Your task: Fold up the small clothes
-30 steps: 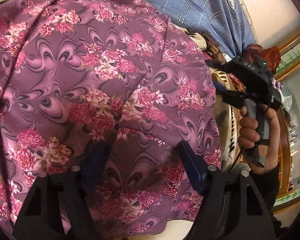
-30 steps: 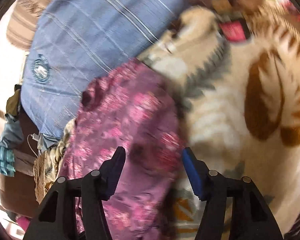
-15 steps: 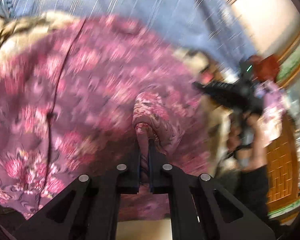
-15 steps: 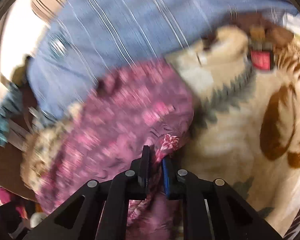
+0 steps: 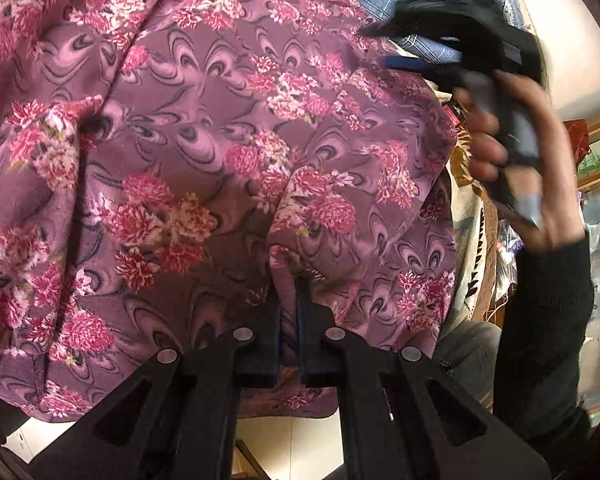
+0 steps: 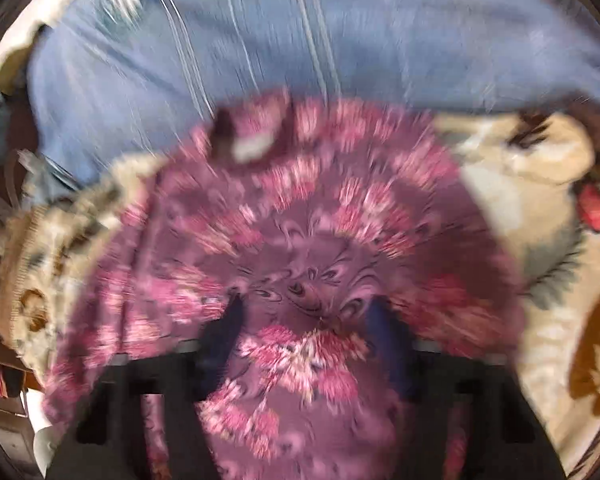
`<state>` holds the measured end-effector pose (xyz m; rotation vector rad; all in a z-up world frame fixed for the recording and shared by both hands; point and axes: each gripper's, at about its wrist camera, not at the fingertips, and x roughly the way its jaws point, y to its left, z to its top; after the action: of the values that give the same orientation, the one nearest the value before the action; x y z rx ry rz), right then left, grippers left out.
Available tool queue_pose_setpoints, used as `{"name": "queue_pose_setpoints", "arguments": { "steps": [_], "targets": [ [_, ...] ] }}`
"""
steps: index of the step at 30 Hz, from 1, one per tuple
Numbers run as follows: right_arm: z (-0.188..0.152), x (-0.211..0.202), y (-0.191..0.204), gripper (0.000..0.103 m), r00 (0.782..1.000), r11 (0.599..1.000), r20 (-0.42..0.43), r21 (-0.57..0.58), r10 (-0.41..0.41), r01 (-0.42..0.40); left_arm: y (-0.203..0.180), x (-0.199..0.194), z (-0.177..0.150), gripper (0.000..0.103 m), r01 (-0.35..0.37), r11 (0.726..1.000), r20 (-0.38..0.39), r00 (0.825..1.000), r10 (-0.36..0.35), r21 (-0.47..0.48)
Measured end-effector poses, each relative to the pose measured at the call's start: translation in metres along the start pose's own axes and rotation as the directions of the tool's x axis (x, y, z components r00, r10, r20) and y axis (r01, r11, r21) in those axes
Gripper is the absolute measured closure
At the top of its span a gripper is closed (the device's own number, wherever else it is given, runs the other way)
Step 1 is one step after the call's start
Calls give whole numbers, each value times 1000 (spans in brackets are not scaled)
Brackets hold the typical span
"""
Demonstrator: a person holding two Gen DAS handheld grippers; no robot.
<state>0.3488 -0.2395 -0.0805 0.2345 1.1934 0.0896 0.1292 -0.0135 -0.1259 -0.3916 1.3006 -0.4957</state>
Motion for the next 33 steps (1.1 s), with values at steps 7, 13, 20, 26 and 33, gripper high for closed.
{"name": "queue_pose_setpoints", "arguments": {
  "steps": [7, 13, 20, 26, 33],
  "targets": [
    [-1, 31, -4, 101, 980, 982, -62, -24, -189, 188, -9, 1, 0, 99, 8, 1000, -8, 1000, -7, 20],
    [5, -15, -1, 101, 999, 999, 35, 19, -34, 34, -12, -25, 1, 99, 0, 1000, 100, 995, -2, 22],
    [22, -14, 20, 101, 998, 999, 48, -8, 46, -45, 5, -12, 8, 99, -68, 997, 57, 996, 70, -24],
    [2, 26, 16, 84, 997, 998, -52, 14, 54, -53, 19, -15, 5, 80, -121, 988, 86, 988, 130, -99],
    [-79, -114, 29, 27, 942, 974, 247, -62, 228, -219, 17, -94, 4, 53, -31, 997, 395, 917, 58, -73]
  ]
}}
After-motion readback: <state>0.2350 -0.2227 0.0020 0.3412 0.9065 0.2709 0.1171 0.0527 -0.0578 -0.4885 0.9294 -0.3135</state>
